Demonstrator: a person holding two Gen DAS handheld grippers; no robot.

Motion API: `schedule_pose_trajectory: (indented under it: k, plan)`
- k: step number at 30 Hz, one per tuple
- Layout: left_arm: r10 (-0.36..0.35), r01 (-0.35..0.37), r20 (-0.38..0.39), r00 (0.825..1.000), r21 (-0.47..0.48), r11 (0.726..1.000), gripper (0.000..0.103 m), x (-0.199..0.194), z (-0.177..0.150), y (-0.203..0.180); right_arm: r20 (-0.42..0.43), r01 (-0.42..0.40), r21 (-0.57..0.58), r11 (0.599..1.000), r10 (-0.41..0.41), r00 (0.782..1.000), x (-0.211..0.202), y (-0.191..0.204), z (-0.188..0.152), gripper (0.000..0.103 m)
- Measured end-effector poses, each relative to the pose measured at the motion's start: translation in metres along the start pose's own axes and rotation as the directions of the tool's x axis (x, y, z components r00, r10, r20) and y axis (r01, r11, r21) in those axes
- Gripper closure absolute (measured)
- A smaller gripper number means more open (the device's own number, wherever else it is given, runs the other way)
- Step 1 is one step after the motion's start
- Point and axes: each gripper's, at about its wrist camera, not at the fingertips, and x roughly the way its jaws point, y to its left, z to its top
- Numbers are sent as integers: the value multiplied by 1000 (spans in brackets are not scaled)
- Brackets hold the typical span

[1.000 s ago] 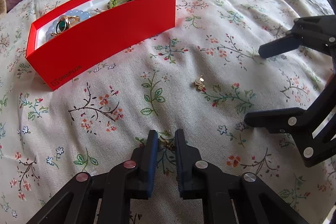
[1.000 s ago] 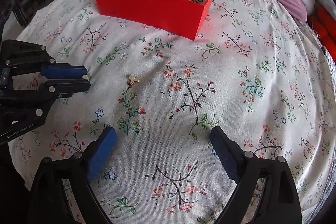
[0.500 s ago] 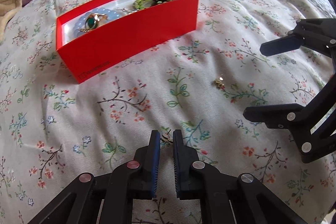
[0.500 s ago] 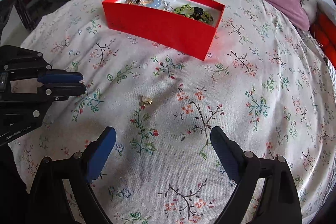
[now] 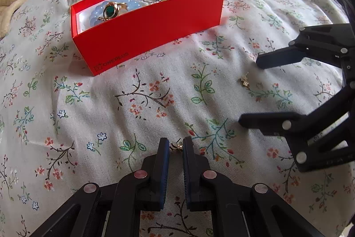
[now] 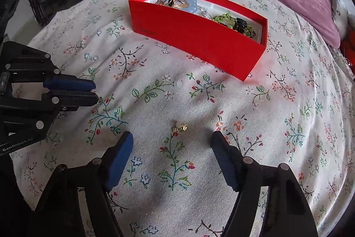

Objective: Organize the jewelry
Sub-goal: 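Grasp a small gold stud with the left tool while the right tool grasps another gold stud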

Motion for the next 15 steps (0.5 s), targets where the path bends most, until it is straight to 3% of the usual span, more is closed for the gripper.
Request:
schedule_pose_trajectory:
  k: [7, 15]
  plan:
    - [6, -6, 0, 1000, -7, 1000, 96, 0, -1, 3, 14, 6, -2, 1000, -5, 1000, -2, -2, 0, 42]
    - [6, -6, -2, 1000, -12, 1000, 96, 0, 0, 4, 11, -1, -10, 1000, 1, 1000, -4, -5, 1, 64]
